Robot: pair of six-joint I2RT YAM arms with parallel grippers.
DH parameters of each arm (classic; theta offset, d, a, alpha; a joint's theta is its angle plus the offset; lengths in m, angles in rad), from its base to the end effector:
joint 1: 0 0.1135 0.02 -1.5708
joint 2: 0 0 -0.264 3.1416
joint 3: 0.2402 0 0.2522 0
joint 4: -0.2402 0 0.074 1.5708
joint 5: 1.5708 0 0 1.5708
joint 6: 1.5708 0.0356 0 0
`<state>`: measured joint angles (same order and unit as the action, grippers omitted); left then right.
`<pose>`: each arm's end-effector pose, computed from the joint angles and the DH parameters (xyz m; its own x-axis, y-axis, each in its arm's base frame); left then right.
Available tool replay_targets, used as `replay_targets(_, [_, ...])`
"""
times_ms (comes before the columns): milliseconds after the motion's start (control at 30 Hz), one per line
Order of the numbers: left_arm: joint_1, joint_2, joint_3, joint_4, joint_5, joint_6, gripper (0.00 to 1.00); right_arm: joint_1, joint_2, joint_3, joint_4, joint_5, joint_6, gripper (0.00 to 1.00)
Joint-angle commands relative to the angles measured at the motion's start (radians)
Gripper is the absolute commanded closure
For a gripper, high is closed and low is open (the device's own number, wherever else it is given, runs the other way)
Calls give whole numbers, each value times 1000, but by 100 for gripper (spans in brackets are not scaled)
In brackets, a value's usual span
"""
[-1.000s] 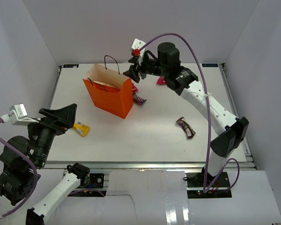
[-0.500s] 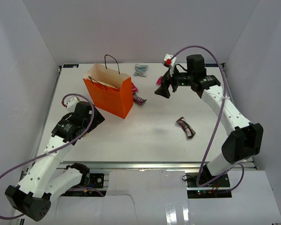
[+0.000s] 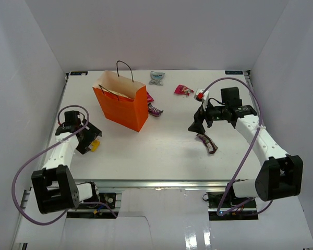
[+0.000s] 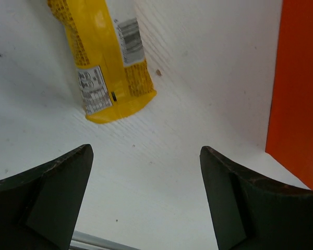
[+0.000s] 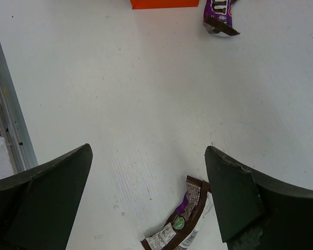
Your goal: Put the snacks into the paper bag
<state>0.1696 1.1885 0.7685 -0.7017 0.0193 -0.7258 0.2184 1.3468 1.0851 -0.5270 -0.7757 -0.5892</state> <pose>0.2142 0.0360 0.2146 -0.5576 -0.7687 -0.3132 -0.7094 0.6372 -0.3012 0.2714 0.0858 0.2950 -0.2221 -0.4557 -0.8620 -0.9140 0.4052 0.0214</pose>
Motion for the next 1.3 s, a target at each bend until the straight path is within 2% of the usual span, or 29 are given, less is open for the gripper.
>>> replay_targets(0, [60, 80, 31, 96, -4, 55, 7, -28, -35, -22, 13, -37, -35, 6])
replay_targets(133, [113, 225, 52, 116, -128, 91, 11, -51, -47, -31, 13, -54, -35, 6])
replay_targets(233, [117, 244, 77, 134, -186, 118, 11, -60, -46, -40, 13, -65, -32, 5])
replay_targets(367, [125, 296, 98, 179, -177, 160, 13, -67, -40, -50, 16, -83, -24, 5])
replay_targets(633, [134, 385, 135, 234, -91, 178, 39, -68, -48, -47, 13, -85, -21, 4])
replay_targets(667, [133, 384, 134, 238, -82, 180, 44, -68, -49, -47, 13, -85, -20, 4])
replay_targets(833, [134, 281, 120, 246, -30, 169, 65, -68, -67, -44, 9, -88, -20, 4])
replay_targets(1100, [133, 4, 163, 180, 111, 48, 71, -70, -64, -10, -10, -86, -35, 4])
replay_targets(1267, [123, -58, 319, 154, 188, -40, 72, -73, -48, 21, -25, -80, -54, 3])
